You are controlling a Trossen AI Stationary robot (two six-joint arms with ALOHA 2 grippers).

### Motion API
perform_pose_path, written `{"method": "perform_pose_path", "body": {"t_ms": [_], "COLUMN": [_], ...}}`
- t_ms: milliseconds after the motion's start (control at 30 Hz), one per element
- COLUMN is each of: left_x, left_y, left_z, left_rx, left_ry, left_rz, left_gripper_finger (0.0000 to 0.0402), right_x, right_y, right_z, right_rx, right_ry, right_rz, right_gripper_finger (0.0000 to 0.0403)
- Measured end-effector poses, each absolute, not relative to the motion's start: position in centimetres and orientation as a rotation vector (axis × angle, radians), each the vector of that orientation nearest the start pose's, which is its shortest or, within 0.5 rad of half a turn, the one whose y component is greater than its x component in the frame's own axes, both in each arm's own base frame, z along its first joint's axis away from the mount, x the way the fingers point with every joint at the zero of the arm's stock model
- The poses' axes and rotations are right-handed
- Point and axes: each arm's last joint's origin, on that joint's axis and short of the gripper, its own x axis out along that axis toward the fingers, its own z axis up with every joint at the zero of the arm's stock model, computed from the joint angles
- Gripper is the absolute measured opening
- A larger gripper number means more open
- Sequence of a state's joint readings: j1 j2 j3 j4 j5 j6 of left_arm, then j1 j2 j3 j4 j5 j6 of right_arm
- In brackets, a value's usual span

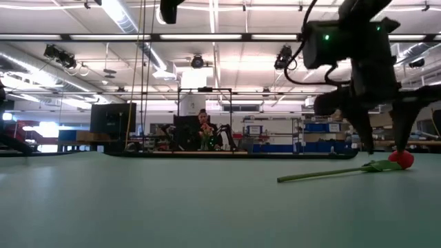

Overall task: Sort flowers into vase by color
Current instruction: Put the red flower into the violet vase

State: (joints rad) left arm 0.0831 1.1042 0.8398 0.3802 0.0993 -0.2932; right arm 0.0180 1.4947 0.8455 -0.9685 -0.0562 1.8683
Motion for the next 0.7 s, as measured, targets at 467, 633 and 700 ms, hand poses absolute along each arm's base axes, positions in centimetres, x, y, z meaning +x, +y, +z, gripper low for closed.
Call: {"method": "perform_pose_path", "body": {"t_ms": [467, 633, 700], "left_x": [24.8, 24.8, 24.8], "left_y": [2.7, 2.7, 2.7], "left_z": [34.3, 34.3, 34.3], "left_rx": [-0.285, -0.285, -0.285], "left_ry": [-0.107, -0.106, -0.105], "left_rz": [0.048, 0.048, 0.048], "left_gripper_finger": [0.0243, 0.0243, 0.0243], "right_x": [20.8, 21.0, 21.1], "right_y": [-1.1, -1.4, -1.5], "right_z": [13.3, 13.2, 13.4], "right_rx": [1.556, 1.531, 1.514], "right_ry": [1.061, 1.014, 0.969], "right_rz": [-1.491, -1.477, -1.477], "right_gripper_finger": [0.0162, 0.0087, 0.0048]}}
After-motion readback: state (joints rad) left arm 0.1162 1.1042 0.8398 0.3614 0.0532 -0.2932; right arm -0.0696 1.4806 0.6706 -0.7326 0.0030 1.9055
